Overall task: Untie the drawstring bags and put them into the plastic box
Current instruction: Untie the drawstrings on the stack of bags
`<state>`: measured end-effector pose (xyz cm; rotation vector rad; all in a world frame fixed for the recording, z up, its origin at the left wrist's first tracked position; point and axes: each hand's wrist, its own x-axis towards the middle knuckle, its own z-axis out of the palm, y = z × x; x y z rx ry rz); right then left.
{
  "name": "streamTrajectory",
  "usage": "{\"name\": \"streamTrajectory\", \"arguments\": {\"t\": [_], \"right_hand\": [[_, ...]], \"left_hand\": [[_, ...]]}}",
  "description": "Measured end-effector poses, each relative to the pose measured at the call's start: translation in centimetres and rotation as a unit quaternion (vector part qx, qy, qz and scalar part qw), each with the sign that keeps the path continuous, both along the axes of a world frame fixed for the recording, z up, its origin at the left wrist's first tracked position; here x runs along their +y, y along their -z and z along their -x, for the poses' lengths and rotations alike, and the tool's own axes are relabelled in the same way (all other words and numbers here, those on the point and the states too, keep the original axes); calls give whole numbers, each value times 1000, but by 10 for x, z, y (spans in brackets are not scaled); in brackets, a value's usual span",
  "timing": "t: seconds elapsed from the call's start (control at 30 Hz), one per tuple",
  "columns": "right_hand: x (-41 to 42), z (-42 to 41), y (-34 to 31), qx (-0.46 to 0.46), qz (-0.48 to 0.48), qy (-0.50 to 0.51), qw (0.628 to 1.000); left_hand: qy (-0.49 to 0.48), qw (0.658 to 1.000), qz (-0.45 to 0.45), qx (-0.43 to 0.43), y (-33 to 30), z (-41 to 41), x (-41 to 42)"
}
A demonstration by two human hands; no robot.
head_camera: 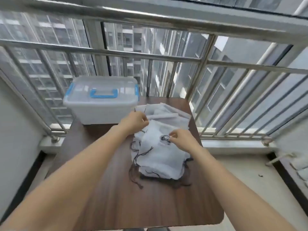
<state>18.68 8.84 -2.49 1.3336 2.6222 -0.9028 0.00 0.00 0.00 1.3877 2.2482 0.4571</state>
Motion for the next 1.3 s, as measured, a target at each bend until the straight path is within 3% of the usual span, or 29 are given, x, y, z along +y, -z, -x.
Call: {"name": "streamTrajectory", "arguments": {"t": [0.33,0.47,0.7,0.83,0.97,1.13,1.23,1.3], "right_hand": [[-21,-27,83,123,3,19,992],[-34,-37,95,102,-11,-27,994],[-66,-71,93,58,-112,-63,990],[-72,-79,96,135,-160,-47,977],[-79,-78,94,205,-192,23,959],[-85,-76,91,291,-186,148,927],[-87,-72,91,337,-135,199,910],[-87,-70,92,394,-48,243,885]], "left_hand": [[68,996,-45,-21,84,-22,-32],[124,990,-27,-56,99,-35,-57],[117,989,-88,23,111,-45,-84],[88,981,-166,48,110,-51,-89],[38,959,-279,22,104,-60,-95],[3,949,-314,6,100,-64,-99],[-16,945,-326,9,98,-65,-101],[-31,942,-335,11,96,-67,-102]]}}
